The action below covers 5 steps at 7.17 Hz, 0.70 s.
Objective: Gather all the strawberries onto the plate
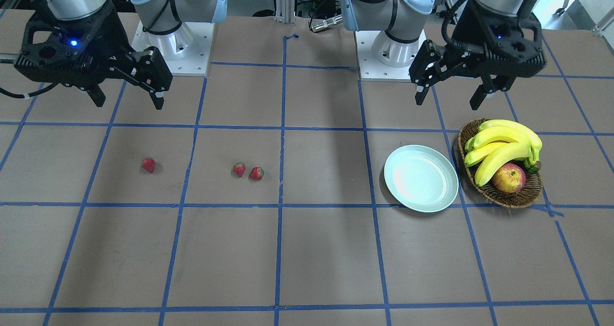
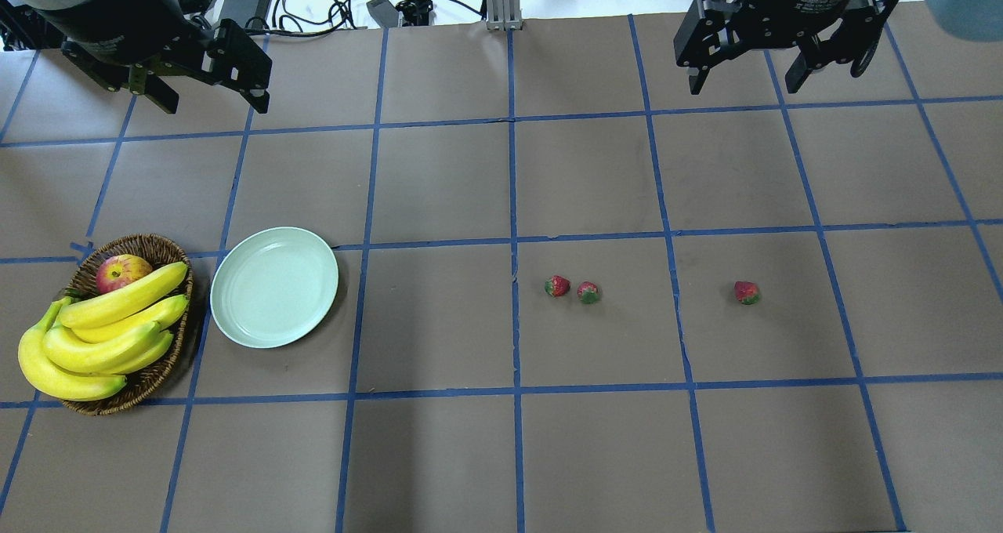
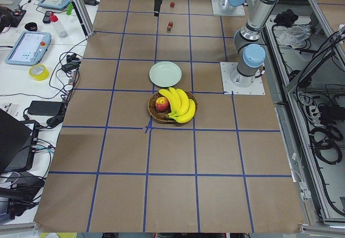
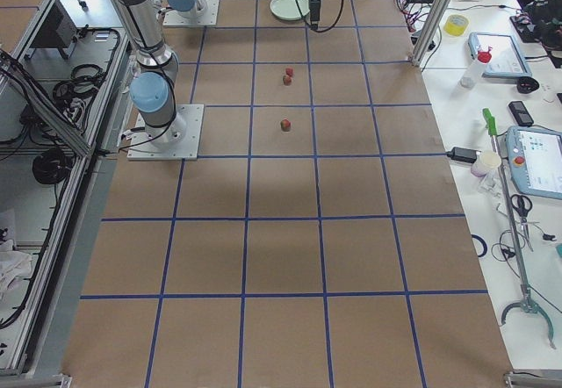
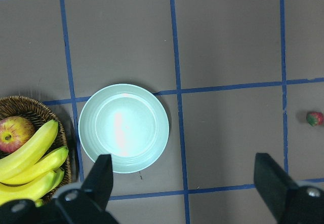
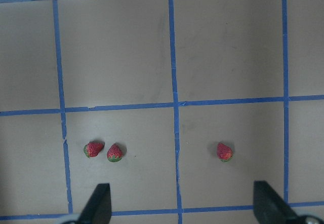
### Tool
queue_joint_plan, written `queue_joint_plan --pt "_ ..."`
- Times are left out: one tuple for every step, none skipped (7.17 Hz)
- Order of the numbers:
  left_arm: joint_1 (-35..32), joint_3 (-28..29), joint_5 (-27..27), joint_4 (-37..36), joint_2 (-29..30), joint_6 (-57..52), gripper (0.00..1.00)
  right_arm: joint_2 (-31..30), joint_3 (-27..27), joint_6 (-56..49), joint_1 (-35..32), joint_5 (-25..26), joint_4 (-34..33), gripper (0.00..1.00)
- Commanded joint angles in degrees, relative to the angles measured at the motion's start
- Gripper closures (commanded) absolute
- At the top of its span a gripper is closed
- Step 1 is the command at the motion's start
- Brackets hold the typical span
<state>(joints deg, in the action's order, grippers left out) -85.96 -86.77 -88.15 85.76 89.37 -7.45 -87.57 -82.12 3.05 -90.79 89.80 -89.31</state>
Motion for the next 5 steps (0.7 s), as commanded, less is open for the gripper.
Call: queue_joint_plan --pt "-0.7 -1.9 2.3 -5.0 0.0 -0.6 0.0 0.0 -0.1 -0.5 -0.1 0.0 -0.2 0.0" --pt "-0.9 -2.3 5.8 -4.4 -0.9 -1.4 0.0 0.1 -0.1 -0.4 -0.1 0.0 -0.3 0.0" --pt "-1.2 -2.4 5.8 -4.3 -1.2 -1.6 0.0 0.1 -0.1 0.0 -0.1 -0.1 -0.4 0.0" --pt "-1.2 -1.7 6.1 -4.5 -1.2 -1.8 0.0 0.2 -0.1 0.1 -0.1 -0.1 -0.3 0.0" --pt "-1.2 -1.9 5.5 -4.4 -0.7 -1.4 0.0 0.3 -0.1 -0.3 -0.1 0.0 -0.3 0.0"
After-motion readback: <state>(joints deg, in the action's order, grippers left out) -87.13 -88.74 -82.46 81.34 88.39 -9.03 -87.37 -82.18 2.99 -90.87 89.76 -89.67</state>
